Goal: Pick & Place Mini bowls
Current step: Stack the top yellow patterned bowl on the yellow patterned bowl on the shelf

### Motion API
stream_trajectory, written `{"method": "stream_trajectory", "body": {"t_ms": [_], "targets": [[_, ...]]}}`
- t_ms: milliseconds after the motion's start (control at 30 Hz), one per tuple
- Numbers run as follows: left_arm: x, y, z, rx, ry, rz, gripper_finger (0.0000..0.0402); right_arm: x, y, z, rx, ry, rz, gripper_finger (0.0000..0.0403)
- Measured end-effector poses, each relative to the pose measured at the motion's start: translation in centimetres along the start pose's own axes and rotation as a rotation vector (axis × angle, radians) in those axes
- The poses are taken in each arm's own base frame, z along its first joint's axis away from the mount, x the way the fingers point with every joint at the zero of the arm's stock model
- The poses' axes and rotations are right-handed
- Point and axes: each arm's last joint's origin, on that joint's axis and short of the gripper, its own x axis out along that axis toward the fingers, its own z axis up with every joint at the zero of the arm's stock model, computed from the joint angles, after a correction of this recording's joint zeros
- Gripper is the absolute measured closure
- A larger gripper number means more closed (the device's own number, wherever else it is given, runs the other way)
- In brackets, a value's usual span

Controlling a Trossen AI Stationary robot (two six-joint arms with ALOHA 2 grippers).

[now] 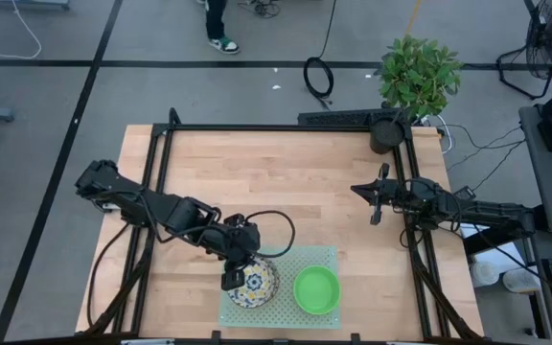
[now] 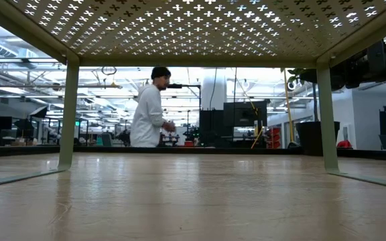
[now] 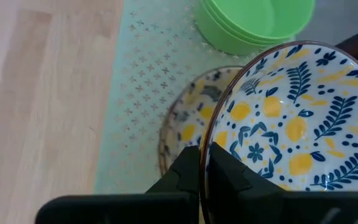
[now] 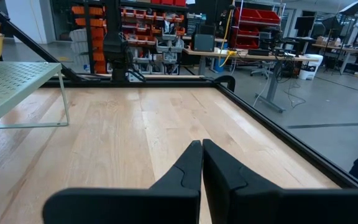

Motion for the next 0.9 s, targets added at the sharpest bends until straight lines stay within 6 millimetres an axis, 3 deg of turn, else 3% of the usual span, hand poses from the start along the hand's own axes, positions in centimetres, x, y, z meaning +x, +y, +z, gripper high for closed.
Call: {"method": "stream_trajectory", "body": {"t_ms": [900], "targets": [[0.0, 0.33, -0.09, 0.012, -0.011, 0.068, 0.0389, 0.0, 0.0, 0.0, 0.0, 0.0, 0.0, 0.0403]]}}
